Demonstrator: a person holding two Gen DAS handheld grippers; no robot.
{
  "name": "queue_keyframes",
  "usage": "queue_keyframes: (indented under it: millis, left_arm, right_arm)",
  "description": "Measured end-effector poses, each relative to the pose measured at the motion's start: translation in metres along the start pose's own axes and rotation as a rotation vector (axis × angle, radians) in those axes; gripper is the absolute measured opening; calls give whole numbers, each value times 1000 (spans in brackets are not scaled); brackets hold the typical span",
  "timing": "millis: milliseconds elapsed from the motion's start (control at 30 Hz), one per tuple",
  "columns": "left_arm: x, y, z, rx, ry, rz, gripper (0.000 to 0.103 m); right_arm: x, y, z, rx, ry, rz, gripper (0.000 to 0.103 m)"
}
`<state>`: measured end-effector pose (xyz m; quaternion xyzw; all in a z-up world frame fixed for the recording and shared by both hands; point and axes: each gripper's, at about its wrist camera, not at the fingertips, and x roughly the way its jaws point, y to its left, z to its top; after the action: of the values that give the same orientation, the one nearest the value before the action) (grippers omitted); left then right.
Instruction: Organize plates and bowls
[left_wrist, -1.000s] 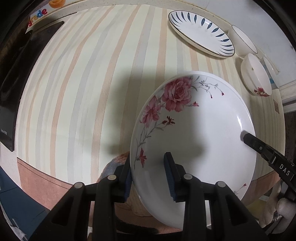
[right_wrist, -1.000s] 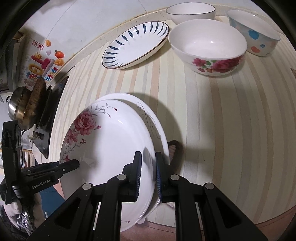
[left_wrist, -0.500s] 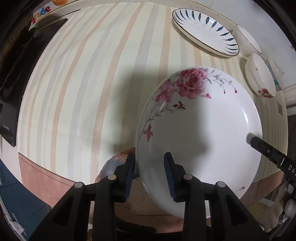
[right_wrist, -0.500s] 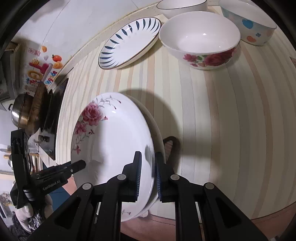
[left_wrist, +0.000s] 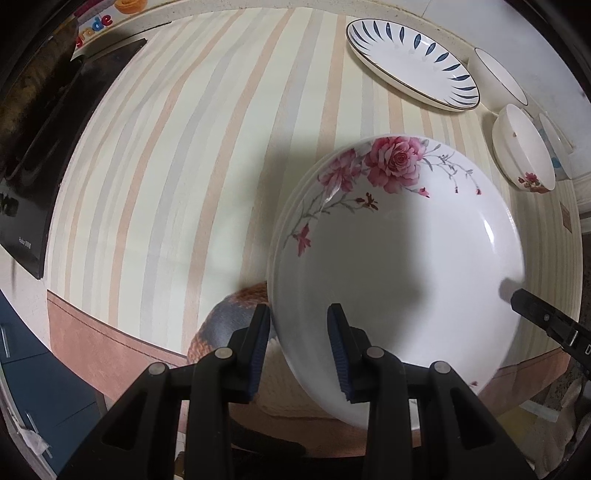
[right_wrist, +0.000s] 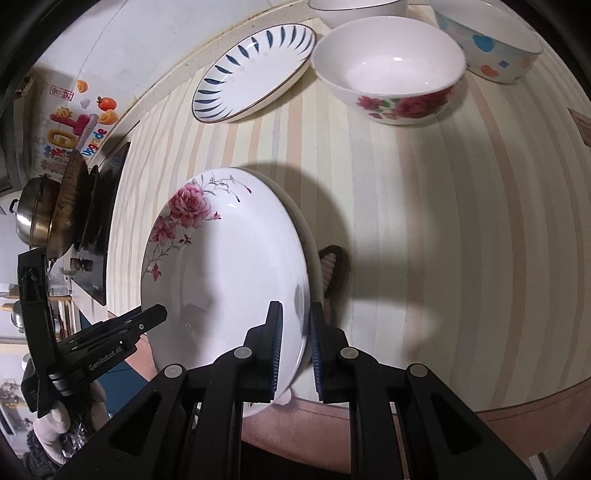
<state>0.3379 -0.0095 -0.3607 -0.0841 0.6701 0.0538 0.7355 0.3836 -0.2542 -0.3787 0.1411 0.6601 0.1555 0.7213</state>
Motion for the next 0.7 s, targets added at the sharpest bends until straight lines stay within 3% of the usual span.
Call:
queue_keyframes:
  millis: [133, 333, 467, 567, 700]
  left_arm:
    - [-3, -4, 1, -10, 1, 4, 30]
    - [-55, -8, 11, -12, -69, -39, 30]
    - [-86, -9, 64, -36, -118, -117, 36]
    - [-87, -12, 120, -15, -145, -121, 36]
    - [-60, -21, 190, 43, -115, -104, 36]
  right_arm:
    - [-6, -7, -1, 4, 10, 15, 18]
    - [-46, -1, 18, 2, -29, 59, 21]
    - [-82, 12, 61, 13, -93, 90, 41]
    - [-94, 25, 107, 21, -129, 88, 43]
    - [-71, 42, 179, -3, -113, -39, 43]
